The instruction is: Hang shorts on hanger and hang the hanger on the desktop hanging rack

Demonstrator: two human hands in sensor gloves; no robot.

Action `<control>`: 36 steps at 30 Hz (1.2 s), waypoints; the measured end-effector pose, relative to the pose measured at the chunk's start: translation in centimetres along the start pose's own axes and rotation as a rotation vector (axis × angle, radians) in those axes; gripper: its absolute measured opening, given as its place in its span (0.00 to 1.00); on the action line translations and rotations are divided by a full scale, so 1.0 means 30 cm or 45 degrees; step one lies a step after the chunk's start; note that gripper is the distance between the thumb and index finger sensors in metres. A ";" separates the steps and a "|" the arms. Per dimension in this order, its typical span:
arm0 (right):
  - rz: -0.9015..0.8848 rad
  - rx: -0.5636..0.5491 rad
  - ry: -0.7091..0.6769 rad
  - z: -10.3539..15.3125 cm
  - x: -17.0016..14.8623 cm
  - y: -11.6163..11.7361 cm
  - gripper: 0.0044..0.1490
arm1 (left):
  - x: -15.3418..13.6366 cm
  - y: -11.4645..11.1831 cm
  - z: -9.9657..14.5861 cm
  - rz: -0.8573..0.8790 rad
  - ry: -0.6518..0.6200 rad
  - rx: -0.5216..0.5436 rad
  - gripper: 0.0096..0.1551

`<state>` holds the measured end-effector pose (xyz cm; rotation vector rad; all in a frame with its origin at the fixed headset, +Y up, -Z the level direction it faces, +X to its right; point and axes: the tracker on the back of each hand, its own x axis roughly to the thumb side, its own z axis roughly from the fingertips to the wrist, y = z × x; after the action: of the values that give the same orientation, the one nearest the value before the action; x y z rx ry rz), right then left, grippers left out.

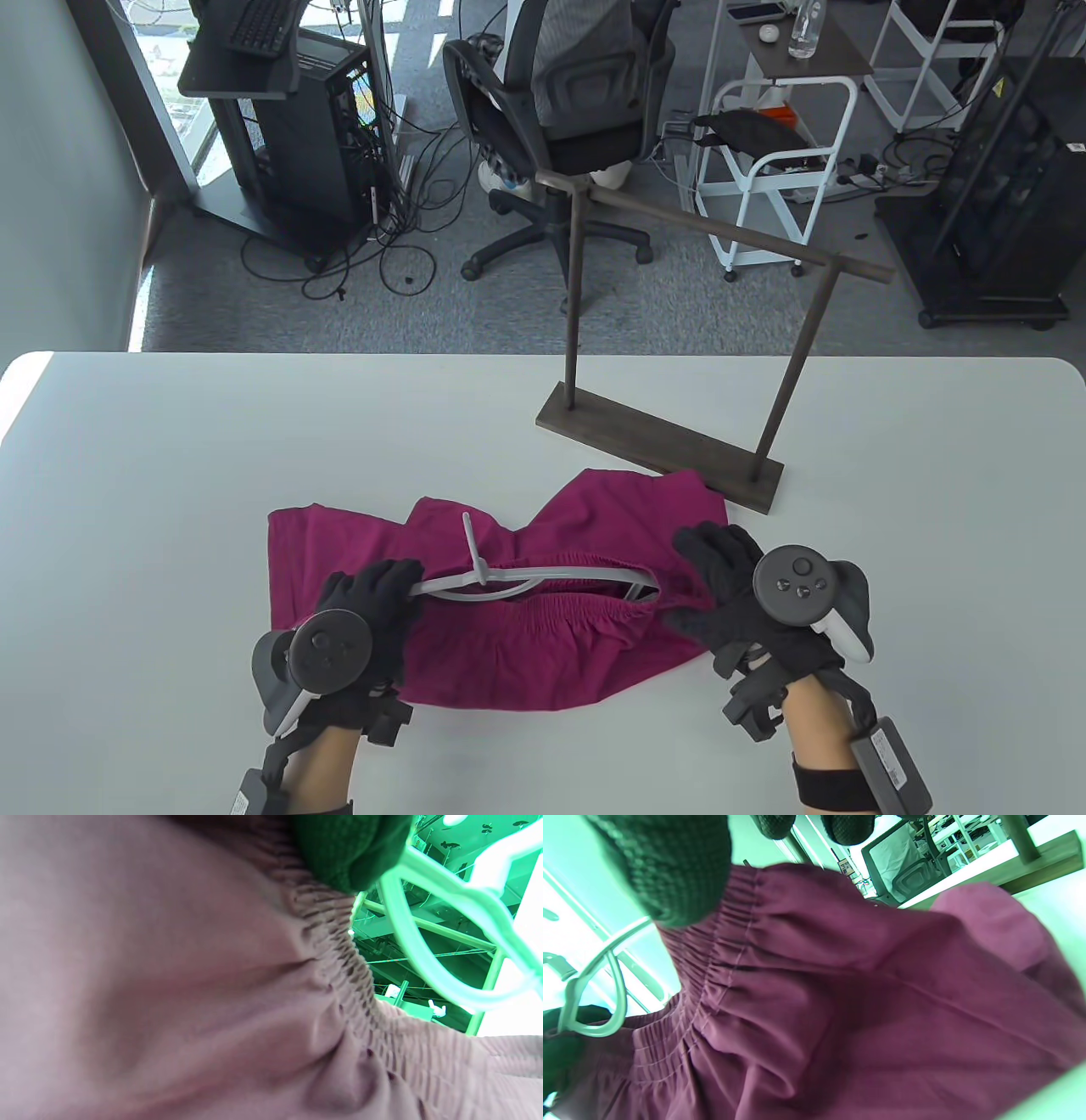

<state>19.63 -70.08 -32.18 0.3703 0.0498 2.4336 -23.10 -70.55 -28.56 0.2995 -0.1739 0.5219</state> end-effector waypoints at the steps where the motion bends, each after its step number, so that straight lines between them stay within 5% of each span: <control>1: 0.006 -0.004 -0.006 -0.001 0.004 0.004 0.63 | 0.000 -0.002 0.001 0.010 -0.002 -0.003 0.30; 14: -0.133 0.076 -0.020 -0.030 -0.006 0.070 0.37 | -0.002 -0.015 -0.002 0.046 -0.044 -0.070 0.30; 28: -0.435 0.140 -0.049 -0.042 0.004 0.094 0.36 | -0.031 0.017 0.009 0.014 -0.013 -0.044 0.36; 36: -0.383 -0.065 -0.063 -0.036 0.043 -0.033 0.36 | -0.039 0.103 0.030 0.086 0.014 0.192 0.40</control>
<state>19.00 -68.44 -33.03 0.3715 0.0195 2.1240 -25.76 -68.83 -27.27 0.4388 -0.1345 0.6047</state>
